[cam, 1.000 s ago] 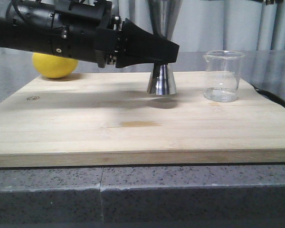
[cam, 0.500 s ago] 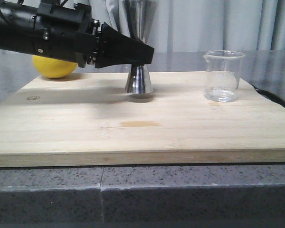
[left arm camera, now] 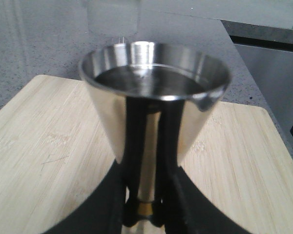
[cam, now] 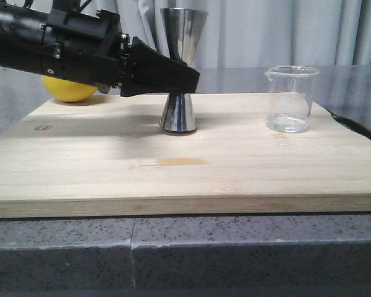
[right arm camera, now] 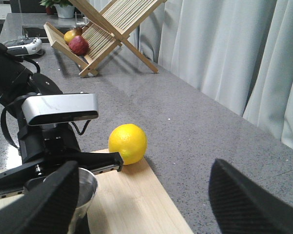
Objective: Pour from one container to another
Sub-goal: 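Lower the steel jigger onto the board with the left gripper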
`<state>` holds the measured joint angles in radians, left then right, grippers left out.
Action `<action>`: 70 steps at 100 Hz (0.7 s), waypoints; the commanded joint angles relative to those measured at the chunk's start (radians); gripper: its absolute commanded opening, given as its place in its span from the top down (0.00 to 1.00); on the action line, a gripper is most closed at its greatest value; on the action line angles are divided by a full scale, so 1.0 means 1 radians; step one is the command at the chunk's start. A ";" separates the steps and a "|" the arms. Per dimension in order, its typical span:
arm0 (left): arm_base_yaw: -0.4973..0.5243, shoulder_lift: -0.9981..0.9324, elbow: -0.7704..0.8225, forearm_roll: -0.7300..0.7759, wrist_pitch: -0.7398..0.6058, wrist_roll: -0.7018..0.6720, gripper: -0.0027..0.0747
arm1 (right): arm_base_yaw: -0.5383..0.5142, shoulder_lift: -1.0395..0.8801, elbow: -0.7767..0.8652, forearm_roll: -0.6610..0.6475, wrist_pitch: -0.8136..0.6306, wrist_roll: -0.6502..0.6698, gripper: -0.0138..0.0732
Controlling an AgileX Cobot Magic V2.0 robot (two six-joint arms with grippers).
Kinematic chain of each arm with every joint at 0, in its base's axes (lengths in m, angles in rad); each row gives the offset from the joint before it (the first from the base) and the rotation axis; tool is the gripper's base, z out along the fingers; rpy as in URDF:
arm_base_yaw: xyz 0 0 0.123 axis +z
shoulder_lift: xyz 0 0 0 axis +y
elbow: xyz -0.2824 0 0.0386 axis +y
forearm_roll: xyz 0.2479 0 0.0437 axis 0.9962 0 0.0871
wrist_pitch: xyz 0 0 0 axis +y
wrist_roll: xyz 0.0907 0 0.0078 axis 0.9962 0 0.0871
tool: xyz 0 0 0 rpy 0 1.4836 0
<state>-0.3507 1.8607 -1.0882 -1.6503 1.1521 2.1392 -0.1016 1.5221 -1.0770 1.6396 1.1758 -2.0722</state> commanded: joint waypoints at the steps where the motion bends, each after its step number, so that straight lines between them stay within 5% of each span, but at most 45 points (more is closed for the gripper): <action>1: 0.002 -0.056 -0.029 -0.077 0.131 0.011 0.99 | -0.007 -0.041 -0.030 0.054 0.085 0.000 0.26; 70: 0.002 -0.056 -0.029 -0.095 0.131 0.054 0.99 | -0.007 -0.041 -0.030 0.054 0.085 0.000 0.26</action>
<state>-0.3507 1.8607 -1.0882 -1.6707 1.1521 2.1916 -0.1016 1.5221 -1.0770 1.6381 1.1758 -2.0682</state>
